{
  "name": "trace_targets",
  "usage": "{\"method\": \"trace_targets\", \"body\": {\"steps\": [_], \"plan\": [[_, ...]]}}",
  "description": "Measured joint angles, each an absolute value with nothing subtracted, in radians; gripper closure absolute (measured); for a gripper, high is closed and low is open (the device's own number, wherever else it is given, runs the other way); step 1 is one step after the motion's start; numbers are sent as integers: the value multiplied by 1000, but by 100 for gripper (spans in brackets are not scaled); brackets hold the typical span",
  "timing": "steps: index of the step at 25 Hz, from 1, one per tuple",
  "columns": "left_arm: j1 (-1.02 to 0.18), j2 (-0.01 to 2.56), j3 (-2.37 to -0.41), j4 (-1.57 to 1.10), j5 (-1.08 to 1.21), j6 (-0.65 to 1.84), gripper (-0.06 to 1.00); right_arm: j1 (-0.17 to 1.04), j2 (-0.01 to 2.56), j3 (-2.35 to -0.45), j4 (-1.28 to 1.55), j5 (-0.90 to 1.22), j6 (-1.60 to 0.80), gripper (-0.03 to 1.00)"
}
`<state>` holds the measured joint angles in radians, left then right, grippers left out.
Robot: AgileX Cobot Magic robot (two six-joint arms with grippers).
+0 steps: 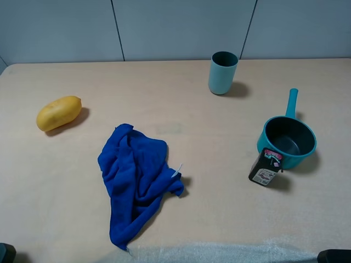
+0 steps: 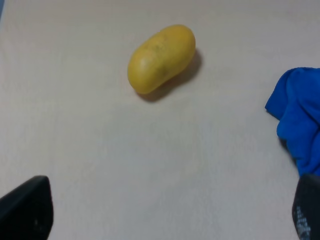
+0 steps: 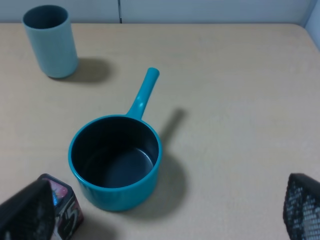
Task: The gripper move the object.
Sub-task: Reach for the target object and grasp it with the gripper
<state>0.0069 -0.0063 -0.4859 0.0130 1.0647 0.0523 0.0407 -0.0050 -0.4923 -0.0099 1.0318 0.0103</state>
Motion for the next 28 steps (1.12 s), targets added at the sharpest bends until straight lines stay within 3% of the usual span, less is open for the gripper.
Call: {"method": "trace_targets", "body": {"steps": [22,28], "plan": [[7,-6,-486,13,1065,52,-2,41,-3,-492,-10,1032,10,27],[7,-6,-486,13,1065,52,-2,41,151,-544,-10,1031,10,27]]}}
